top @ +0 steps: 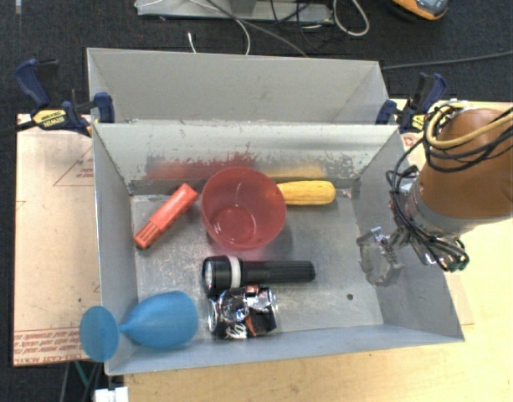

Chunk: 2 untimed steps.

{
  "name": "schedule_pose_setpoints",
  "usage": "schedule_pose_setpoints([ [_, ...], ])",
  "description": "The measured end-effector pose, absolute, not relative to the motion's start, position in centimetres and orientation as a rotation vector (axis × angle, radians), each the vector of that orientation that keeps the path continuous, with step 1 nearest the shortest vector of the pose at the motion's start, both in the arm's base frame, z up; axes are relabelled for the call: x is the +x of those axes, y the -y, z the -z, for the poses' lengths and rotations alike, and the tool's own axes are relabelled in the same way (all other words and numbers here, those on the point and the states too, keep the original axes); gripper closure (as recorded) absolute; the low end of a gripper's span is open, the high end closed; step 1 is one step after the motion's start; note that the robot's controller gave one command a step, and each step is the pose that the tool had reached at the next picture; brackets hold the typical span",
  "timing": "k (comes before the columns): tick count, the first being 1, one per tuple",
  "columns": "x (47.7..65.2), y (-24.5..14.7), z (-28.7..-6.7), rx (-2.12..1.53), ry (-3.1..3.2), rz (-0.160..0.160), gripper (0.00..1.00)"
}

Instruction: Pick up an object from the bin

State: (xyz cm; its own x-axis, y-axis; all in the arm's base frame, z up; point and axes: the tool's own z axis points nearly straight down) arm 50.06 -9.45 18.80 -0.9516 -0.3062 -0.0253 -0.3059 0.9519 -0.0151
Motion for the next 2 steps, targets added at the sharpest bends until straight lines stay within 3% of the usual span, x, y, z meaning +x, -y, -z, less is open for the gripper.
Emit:
schedule_pose_setpoints([
  [1,48.8,0.2,-7.9,-0.476,-3.108,-0.01,1.0],
  [2,50.0,3.4,-9.1,-0.527,-3.074,0.013,1.0],
])
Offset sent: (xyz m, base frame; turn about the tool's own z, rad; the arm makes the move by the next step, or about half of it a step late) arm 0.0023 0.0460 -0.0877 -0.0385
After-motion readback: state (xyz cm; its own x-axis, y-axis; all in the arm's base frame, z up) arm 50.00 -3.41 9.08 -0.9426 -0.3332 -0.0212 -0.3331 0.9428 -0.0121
